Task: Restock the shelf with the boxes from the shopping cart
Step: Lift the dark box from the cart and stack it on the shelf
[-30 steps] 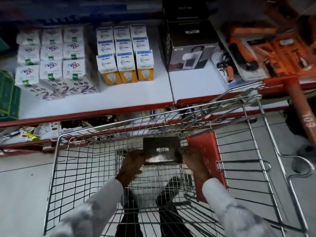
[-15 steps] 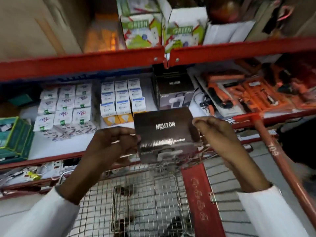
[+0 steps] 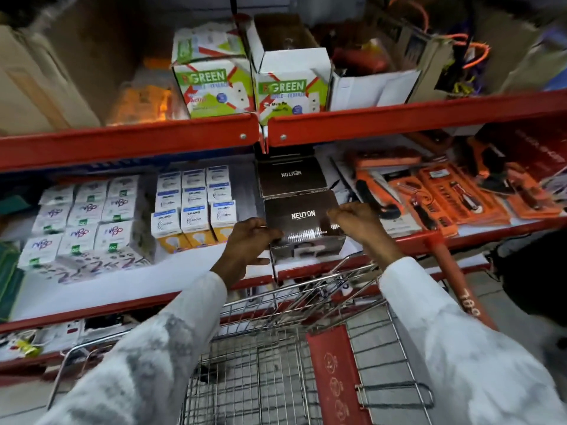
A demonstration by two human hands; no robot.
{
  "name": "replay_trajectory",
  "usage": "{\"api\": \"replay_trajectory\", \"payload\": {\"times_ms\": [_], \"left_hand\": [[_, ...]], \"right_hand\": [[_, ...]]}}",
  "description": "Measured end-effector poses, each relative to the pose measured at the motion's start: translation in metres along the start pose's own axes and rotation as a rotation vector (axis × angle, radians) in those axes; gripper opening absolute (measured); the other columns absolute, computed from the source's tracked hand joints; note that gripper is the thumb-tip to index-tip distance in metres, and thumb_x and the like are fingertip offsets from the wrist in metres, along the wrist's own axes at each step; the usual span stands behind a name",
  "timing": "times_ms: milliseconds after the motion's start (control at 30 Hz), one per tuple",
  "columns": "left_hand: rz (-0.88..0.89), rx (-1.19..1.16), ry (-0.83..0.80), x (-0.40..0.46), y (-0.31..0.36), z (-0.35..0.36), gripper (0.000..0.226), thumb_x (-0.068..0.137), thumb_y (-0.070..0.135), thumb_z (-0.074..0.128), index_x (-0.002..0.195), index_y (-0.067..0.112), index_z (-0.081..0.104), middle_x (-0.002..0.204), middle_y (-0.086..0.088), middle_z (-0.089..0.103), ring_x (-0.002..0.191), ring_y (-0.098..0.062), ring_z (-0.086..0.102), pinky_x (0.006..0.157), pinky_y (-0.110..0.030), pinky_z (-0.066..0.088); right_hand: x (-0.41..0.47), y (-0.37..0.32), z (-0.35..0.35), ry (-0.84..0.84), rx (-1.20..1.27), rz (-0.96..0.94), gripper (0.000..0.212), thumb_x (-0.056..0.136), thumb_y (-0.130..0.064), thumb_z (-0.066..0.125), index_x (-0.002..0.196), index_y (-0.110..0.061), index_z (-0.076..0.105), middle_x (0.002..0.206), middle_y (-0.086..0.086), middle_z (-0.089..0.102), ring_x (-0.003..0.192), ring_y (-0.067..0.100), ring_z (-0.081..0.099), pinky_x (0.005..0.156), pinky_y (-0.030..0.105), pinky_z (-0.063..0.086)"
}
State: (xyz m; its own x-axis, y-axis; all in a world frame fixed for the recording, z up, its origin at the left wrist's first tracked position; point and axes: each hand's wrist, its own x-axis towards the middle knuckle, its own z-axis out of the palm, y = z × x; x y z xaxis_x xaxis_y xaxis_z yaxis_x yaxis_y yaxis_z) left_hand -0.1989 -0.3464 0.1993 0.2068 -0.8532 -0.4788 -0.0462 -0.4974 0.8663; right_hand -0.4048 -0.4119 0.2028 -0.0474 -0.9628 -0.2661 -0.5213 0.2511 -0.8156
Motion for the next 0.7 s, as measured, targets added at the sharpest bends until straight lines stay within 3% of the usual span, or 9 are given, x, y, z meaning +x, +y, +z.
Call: {"api": "replay_trajectory", "payload": {"times_ms": [133,333,500,600,700], "left_hand": [[0.030,0.008,0.034,0.017,-0.007,0.009,0.046,0.085,0.021,0.076,0.127,0.018,0.060,0.123,-0.009,0.070,0.091,-0.016,0.063,0.070,-0.032,0.055],[0.050,-0.066,0.055,0.022,-0.023,0.015,0.048,0.086,0.013,0.076,0.130,0.016,0.056,0.124,-0.010,0.067,0.086,-0.018,0.064,0.066,-0.031,0.053],[0.117,-0.020,0.110,0.027,-0.032,0.015,0.050,0.087,0.007,0.074,0.133,0.014,0.057,0.128,-0.014,0.068,0.097,-0.032,0.069,0.069,-0.034,0.059],[0.149,0.026,0.138,0.029,-0.036,0.015,0.051,0.086,0.010,0.075,0.133,0.017,0.057,0.128,-0.010,0.068,0.100,-0.030,0.070,0.062,-0.031,0.061],[0.169,0.073,0.166,0.031,-0.039,0.016,0.051,0.086,0.014,0.076,0.133,0.019,0.058,0.130,-0.008,0.068,0.101,-0.028,0.070,0.066,-0.036,0.063]], "right_hand": [[0.015,0.009,0.005,-0.012,-0.060,-0.012,0.023,0.082,-0.028,0.067,0.095,-0.011,0.076,0.106,0.013,0.077,0.103,0.030,0.069,0.094,0.040,0.054],[0.025,0.022,0.008,-0.034,-0.117,-0.024,0.037,0.079,-0.022,0.070,0.116,-0.019,0.071,0.112,0.006,0.077,0.106,0.024,0.069,0.097,0.035,0.052],[0.028,0.026,0.009,-0.018,-0.066,-0.041,0.044,0.079,-0.012,0.069,0.122,-0.021,0.068,0.113,0.006,0.076,0.105,0.023,0.069,0.097,0.035,0.053],[0.029,0.027,0.010,-0.018,-0.065,-0.063,0.045,0.080,-0.014,0.068,0.125,-0.021,0.067,0.113,0.005,0.076,0.104,0.023,0.069,0.099,0.036,0.052],[0.028,0.028,0.010,-0.018,-0.087,-0.077,0.045,0.081,-0.015,0.069,0.124,-0.022,0.067,0.113,0.004,0.076,0.104,0.022,0.069,0.096,0.031,0.050]]}}
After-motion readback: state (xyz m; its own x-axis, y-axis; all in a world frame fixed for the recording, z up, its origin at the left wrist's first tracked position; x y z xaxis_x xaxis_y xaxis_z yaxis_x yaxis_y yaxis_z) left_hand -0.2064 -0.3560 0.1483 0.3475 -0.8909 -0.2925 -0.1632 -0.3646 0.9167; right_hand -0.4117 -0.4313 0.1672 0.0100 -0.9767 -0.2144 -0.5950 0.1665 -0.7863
